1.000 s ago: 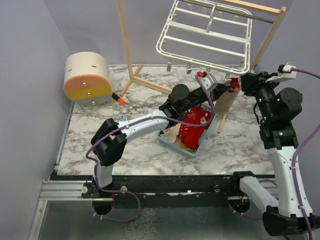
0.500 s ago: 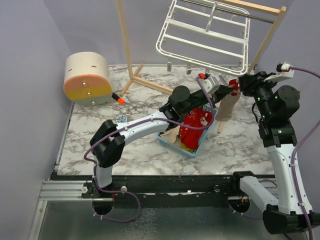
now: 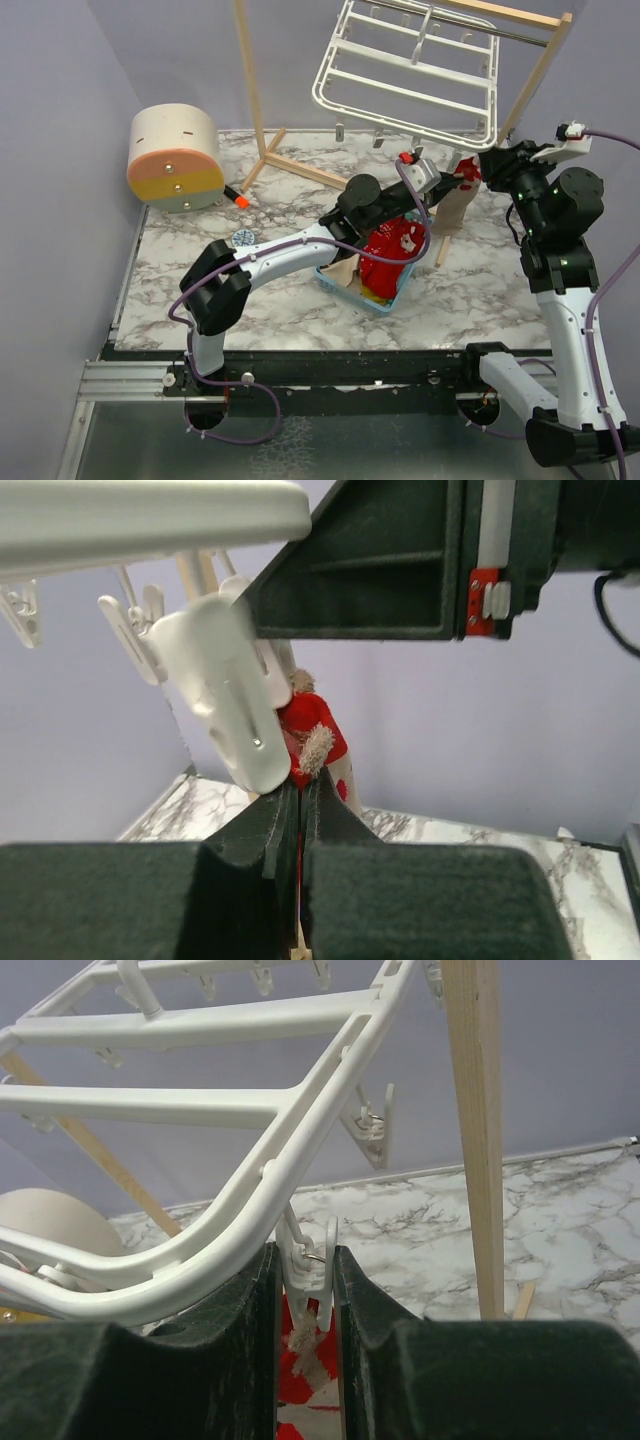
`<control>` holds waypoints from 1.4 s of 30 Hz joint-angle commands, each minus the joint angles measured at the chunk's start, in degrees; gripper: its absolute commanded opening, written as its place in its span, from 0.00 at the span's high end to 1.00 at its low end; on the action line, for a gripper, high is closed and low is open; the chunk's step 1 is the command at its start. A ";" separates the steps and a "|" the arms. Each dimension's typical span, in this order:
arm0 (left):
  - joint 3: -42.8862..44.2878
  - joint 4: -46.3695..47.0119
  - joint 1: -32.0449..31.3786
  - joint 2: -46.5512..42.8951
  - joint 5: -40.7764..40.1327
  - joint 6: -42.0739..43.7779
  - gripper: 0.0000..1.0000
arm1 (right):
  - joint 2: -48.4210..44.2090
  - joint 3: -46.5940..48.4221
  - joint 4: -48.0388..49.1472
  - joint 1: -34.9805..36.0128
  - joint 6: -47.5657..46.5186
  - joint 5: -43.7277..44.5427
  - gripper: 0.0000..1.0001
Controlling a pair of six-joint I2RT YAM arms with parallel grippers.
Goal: Clip the socks to the hanger
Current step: Clamp the sock onto the hanger.
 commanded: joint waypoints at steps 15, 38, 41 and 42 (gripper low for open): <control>1.70 1.32 -0.32 -1.33 -2.87 3.97 1.00 | 2.94 2.65 -6.53 0.24 0.51 0.15 0.99; 0.91 1.33 -0.73 -0.58 -2.06 3.58 1.00 | 2.83 2.34 -6.58 0.24 0.86 -1.36 0.98; 0.12 1.33 -0.74 -0.72 -2.06 3.97 0.98 | 2.78 2.33 -6.65 0.24 1.01 -1.27 0.89; -0.13 1.33 -0.72 -0.76 -2.19 4.04 0.97 | 2.75 2.36 -6.60 0.24 1.08 -1.23 0.85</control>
